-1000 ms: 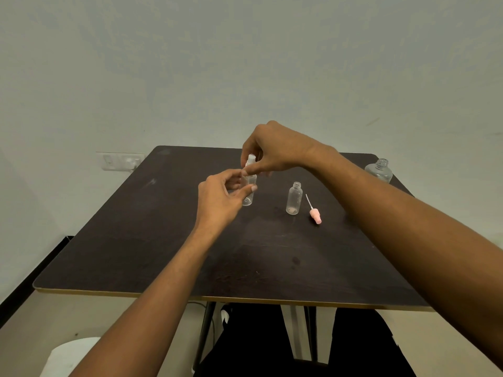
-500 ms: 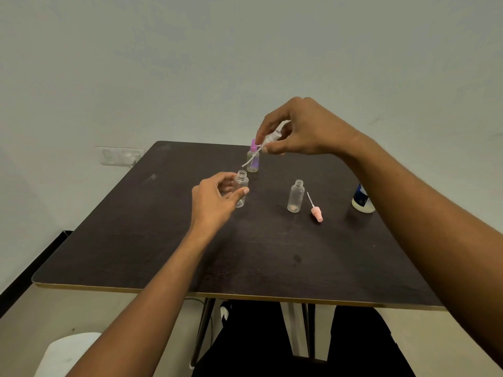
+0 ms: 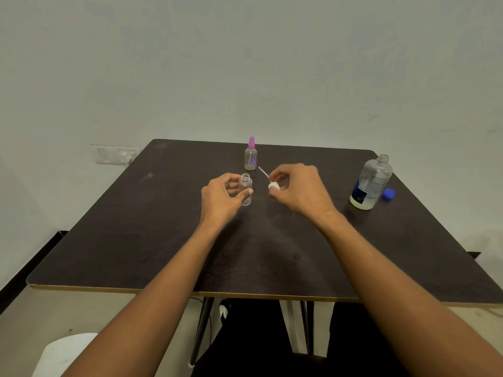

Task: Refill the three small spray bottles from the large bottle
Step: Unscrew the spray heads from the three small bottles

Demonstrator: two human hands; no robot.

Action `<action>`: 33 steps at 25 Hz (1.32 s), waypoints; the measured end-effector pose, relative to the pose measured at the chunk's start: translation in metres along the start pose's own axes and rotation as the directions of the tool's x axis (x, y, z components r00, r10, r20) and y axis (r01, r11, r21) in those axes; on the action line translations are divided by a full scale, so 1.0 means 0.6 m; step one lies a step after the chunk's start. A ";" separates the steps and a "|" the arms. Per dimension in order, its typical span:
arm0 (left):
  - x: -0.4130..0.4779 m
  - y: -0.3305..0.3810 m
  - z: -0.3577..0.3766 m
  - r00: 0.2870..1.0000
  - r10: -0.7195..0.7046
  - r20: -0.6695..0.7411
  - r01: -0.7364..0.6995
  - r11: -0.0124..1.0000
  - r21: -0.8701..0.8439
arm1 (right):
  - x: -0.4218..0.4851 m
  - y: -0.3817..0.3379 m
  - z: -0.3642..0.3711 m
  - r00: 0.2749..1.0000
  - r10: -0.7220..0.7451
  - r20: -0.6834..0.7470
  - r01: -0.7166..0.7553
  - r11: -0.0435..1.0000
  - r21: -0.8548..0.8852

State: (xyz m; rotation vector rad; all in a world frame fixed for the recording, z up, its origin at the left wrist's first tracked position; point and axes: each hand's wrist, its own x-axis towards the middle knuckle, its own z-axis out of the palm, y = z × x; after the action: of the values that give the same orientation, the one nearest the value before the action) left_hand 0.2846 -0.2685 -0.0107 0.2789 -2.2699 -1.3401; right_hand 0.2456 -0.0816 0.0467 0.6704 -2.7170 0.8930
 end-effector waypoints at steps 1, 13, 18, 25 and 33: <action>0.003 0.000 0.006 1.000 0.003 0.008 -0.003 1.000 0.001 | -0.003 0.005 0.022 0.999 0.034 0.004 -0.034 0.999 -0.017; 0.021 -0.034 0.048 0.997 -0.005 0.073 0.006 1.000 -0.002 | -0.022 0.027 0.120 0.992 0.127 0.012 -0.123 0.974 -0.191; 0.026 -0.043 0.052 0.995 -0.019 0.097 0.016 0.999 0.028 | -0.020 0.032 0.122 0.991 0.130 0.013 -0.126 0.979 -0.160; 0.026 -0.046 0.056 0.991 -0.051 0.122 0.043 0.997 0.067 | -0.017 0.033 0.122 0.992 0.126 0.008 -0.123 0.980 -0.157; 0.025 -0.045 0.054 0.990 -0.054 0.127 0.047 0.997 0.063 | -0.013 0.040 0.124 0.993 0.115 0.004 -0.113 0.983 -0.142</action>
State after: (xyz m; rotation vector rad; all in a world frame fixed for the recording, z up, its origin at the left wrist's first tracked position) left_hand 0.2533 -0.2631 -0.0425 0.2792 -2.4277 -1.3527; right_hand 0.2372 -0.1063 -0.0275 0.4982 -2.8206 0.7123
